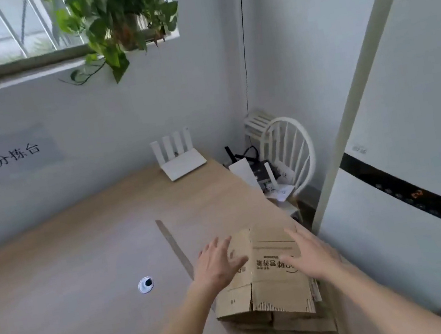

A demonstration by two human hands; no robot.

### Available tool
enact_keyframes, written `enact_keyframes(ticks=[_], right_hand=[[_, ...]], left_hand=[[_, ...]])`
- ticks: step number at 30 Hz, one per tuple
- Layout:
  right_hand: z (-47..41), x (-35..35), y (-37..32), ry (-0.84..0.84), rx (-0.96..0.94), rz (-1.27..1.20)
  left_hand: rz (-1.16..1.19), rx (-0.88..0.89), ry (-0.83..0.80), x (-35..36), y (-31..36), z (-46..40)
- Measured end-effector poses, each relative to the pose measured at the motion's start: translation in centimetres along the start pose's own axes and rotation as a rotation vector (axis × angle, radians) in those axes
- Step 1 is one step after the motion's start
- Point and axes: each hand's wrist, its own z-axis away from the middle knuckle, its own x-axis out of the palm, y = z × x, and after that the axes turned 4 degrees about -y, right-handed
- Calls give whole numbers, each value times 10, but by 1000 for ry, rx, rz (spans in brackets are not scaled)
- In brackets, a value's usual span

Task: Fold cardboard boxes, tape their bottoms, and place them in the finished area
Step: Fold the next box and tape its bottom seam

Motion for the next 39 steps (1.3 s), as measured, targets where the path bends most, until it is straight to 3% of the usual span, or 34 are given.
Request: enact_keyframes(ticks=[6,14,20,26,28,33,39], right_hand=[[-58,62,69,-169,57,-146],[-91,78,95,-239,8,-321],[-88,81,81,-207,-70,-421],[-59,64,23,-228,-251,-553],[-41,58,1,-216,-303,-546],[20,54,-56,-228,-389,-551],[112,64,-111,-297,-579,-409]], left_hand=[[35,-191,-154,87,-1,-60],[257,-386,-273,130,-12,-101],[427,-386,-194,130,-27,-82],[916,-198,17,94,-48,-2],[985,-139,62,82,-58,38],[978,-39,193,66,-82,152],[752,-63,268,68,-113,275]])
